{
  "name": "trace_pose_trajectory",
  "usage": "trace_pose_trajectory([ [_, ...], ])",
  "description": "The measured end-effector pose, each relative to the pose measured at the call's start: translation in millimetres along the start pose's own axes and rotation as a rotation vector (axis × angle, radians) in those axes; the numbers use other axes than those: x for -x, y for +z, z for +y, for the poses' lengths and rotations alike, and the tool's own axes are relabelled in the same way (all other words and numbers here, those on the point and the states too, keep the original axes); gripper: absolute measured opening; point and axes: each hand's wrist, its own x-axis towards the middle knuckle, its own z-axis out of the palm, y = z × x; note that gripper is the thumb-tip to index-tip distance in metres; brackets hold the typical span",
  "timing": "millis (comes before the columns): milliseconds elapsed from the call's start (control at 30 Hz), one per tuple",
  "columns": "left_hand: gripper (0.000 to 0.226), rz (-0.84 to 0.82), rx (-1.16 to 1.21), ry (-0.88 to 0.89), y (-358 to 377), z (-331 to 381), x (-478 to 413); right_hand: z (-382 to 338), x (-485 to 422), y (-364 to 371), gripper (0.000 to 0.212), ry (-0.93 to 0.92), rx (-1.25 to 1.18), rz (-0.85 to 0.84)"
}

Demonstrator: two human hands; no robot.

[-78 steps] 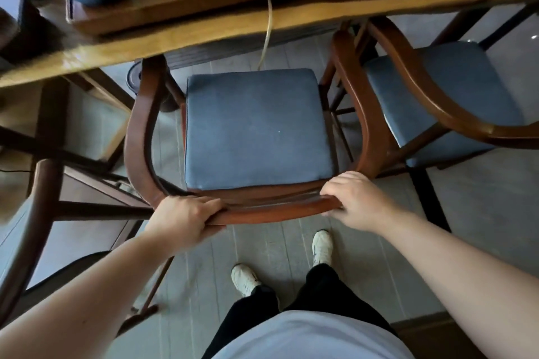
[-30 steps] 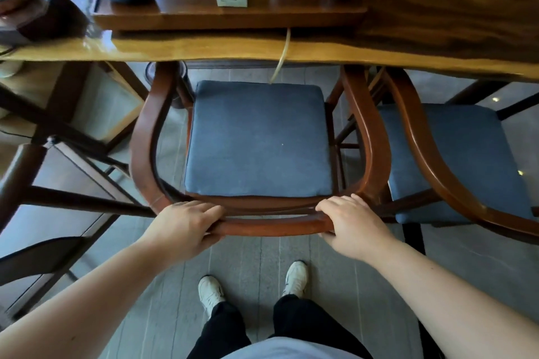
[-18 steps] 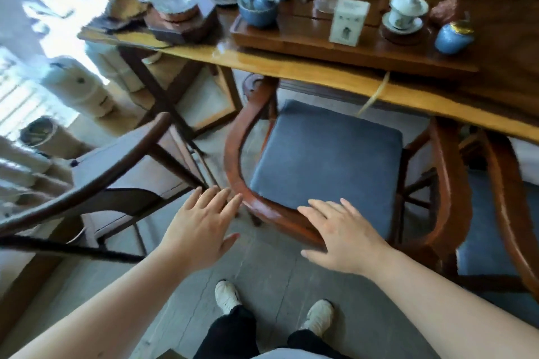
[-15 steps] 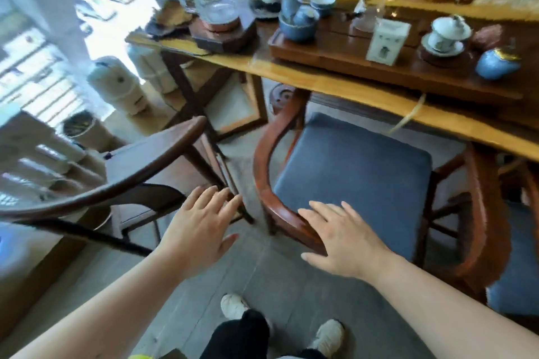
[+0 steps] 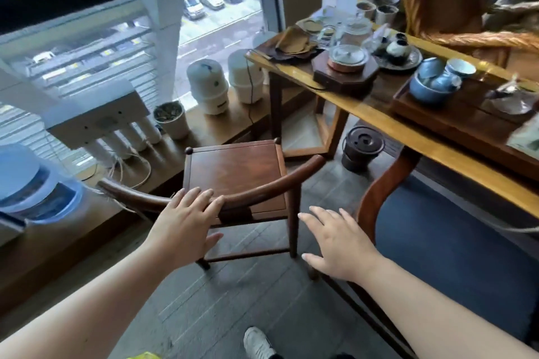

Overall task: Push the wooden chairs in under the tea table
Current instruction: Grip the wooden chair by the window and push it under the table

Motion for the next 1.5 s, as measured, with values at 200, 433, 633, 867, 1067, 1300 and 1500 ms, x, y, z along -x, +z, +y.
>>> trace_pose_trajectory([
  [200, 0.081, -0.062, 0.033, -0.159, 25.0, -59.3, -3.7, -1.3, -70.3, -6.6, 0.083, -0.078, 0.041, -0.04],
  [433, 0.089, -0.198, 0.068, -0.234, 46.9, -98.4, -37.0, 7.0, -164.6, -7.8, 0.082, -0.223, 0.103, -0.153],
  [633, 0.086, -0.376, 0.056, -0.123, 71.0, -103.2, -62.1, 1.4, -208.1, -3.1, 0.041, -0.428, 0.165, -0.391],
  [867, 0.022, -0.396, 0.165, -0.046, 83.0, -109.5, -68.2, 7.2, -221.2, -4.5, 0.022, -0.451, 0.096, -0.575],
  [1067, 0.02, -0.4, 0.145, 0.077, 91.9, -121.1, -74.0, -10.4, -246.9, -17.7, 0.019, -0.215, -0.016, -1.034],
  [1300, 0.018, -0.4, 0.16, 0.19, 100.8, -141.9, -76.1, -27.5, -239.5, -10.4, 0.021, -0.104, 0.026, -0.925],
  [1500, 0.025, -0.389, 0.072, 0.324, 101.2, -194.3, -96.3, -65.9, -227.7, 7.6, 0.02, 0.011, -0.116, -0.857],
])
